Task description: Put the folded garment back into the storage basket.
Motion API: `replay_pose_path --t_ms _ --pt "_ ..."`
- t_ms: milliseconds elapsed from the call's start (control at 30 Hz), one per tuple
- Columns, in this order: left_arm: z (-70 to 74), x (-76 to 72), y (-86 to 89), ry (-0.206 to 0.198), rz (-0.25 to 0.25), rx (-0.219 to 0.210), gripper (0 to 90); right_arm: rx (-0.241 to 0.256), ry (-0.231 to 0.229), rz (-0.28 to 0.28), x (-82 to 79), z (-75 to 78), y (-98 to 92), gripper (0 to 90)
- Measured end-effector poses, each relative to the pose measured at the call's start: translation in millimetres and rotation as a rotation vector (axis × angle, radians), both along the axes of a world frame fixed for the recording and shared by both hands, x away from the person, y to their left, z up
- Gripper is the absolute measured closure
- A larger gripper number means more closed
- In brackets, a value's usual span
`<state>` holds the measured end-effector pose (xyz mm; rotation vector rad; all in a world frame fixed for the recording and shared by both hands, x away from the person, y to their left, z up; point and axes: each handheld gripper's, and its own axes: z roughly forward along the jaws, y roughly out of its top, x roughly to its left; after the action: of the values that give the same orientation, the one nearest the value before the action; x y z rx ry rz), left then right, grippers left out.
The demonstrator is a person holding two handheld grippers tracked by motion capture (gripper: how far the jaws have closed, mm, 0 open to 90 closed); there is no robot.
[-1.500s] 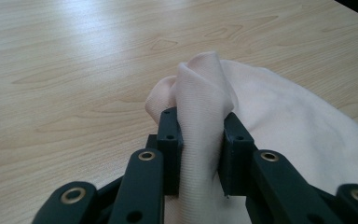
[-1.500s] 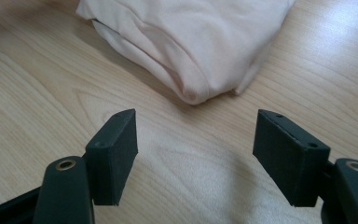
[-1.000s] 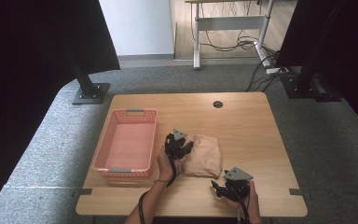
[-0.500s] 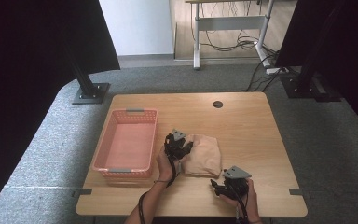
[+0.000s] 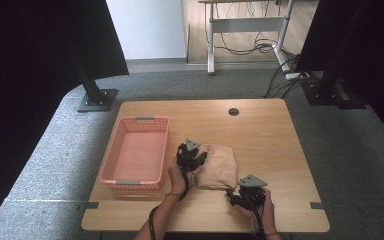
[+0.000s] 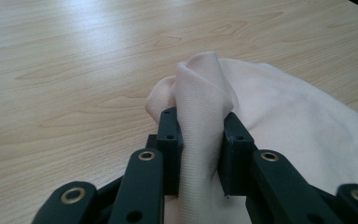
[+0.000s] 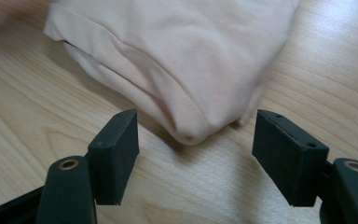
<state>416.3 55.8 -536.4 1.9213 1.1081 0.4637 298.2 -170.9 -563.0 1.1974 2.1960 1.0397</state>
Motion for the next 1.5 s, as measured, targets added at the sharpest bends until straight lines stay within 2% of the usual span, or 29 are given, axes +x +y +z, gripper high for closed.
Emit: replay_pose_path --t_ms 300,633,733,833,900,1000,1033,1133,1500 --pt "-0.9 0.4 0.4 0.003 -0.001 0.0 73.1 0.009 0.011 -0.022 8.5 -0.5 -4.1 31.4" --pt "-2.4 0.5 -0.2 0.009 0.002 0.003 73.0 0.011 0.013 -0.01 20.1 -0.3 -2.6 32.5" --pt "-2.0 0.4 -0.2 0.008 0.0 0.004 73.0 -0.002 0.026 0.0 23.8 -0.8 -0.2 38.0" --pt "-2.8 0.7 0.7 0.016 0.0 -0.002 72.8 0.007 0.029 0.003 25.1 -0.6 0.5 43.6" --pt "-3.4 0.8 1.3 0.019 0.002 -0.007 72.8 0.008 0.025 0.001 25.0 -0.5 0.4 49.2" --pt "-3.6 0.5 1.4 0.019 0.002 -0.007 72.8 0.011 0.016 0.014 24.0 -0.3 0.6 63.3" --pt "-3.6 0.4 1.1 0.018 0.003 -0.008 72.8 0.011 0.016 0.014 24.0 -0.3 0.6 63.3" --pt "-3.9 0.3 0.5 0.017 0.003 -0.006 72.8 0.014 0.015 0.021 23.9 -0.2 0.3 70.7" --pt "-5.1 1.4 1.7 0.036 0.004 -0.028 72.9 -0.017 -0.021 0.014 20.9 0.1 3.2 76.5"
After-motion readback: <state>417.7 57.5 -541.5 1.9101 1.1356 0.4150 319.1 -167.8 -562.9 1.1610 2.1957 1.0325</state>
